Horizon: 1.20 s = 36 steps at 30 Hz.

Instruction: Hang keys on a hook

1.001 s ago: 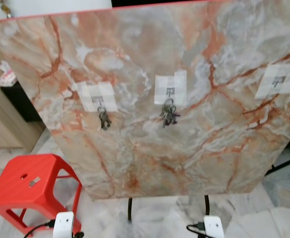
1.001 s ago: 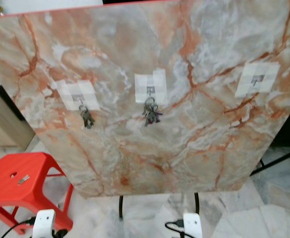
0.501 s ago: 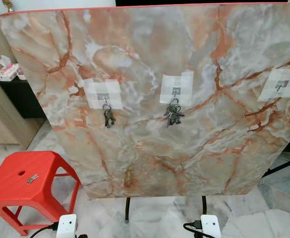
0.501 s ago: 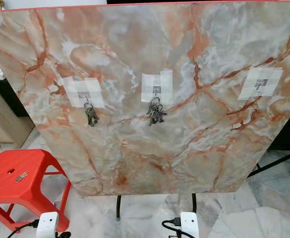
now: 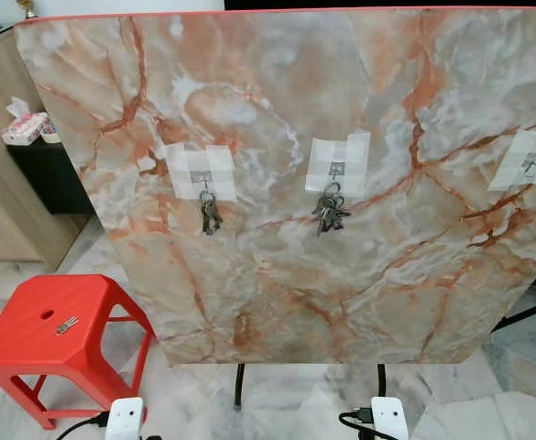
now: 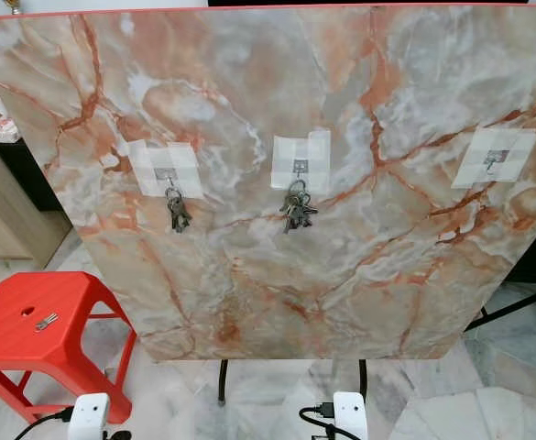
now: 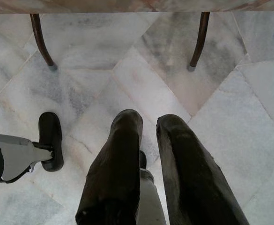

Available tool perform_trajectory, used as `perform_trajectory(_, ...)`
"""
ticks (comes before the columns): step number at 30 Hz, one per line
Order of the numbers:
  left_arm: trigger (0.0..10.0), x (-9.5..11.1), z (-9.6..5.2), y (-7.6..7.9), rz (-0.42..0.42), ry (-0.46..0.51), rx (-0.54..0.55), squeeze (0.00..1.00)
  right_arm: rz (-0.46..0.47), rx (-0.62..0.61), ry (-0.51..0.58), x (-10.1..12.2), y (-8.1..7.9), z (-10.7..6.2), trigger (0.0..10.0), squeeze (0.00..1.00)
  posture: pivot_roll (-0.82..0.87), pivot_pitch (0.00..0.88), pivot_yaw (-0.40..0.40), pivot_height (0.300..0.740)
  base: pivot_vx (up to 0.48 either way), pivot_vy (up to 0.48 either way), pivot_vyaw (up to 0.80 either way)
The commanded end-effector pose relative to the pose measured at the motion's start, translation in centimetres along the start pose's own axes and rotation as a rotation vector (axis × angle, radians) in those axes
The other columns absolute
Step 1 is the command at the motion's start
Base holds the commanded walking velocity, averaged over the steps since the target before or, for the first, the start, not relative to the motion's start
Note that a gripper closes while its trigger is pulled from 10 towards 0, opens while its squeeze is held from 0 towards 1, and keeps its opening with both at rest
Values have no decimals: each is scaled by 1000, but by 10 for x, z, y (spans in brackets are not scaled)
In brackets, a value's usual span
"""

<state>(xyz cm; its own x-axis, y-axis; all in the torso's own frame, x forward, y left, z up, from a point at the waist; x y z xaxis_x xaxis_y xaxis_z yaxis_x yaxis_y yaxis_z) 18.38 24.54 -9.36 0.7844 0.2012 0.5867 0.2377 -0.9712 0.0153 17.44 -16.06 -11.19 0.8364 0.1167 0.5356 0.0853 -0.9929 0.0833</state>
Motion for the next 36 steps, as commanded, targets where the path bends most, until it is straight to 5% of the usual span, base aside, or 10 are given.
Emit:
perform_trajectory(1,10000,-3,-2,-8,-11,-14,12,0,2,0,-3,-1,0,0,10000,0,13,0,15,740,0,0,0)
perform_trajectory(12,10000,-1,-3,-16,-12,-11,18,0,-17,-6,-3,-1,0,0,10000,0,15,0,16,740,0,0,170)
perform_trajectory(25,10000,-4,2,17,-8,-17,-15,0,-6,-4,0,0,-1,0,10000,0,15,0,16,740,0,0,800)
perform_trajectory(36,10000,0,2,9,-4,-8,-11,0,5,-3,-3,-2,-1,0,10000,0,15,0,16,740,0,0,0)
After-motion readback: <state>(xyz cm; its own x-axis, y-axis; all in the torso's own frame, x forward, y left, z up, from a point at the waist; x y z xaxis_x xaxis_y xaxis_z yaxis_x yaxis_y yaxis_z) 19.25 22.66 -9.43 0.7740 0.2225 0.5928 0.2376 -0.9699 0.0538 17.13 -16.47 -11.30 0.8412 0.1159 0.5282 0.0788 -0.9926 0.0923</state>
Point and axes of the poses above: a point about 5 cm out from each wrist's last joint towards the gripper, its own z axis pointing out of the wrist towards the gripper, its own x axis along the axis of the wrist's last joint, y = z × x, the point moved 2 cm from there along z, pointing out of the wrist towards the gripper, and after that the axes turned 8 degrees about -z, right-handed, at the moved point
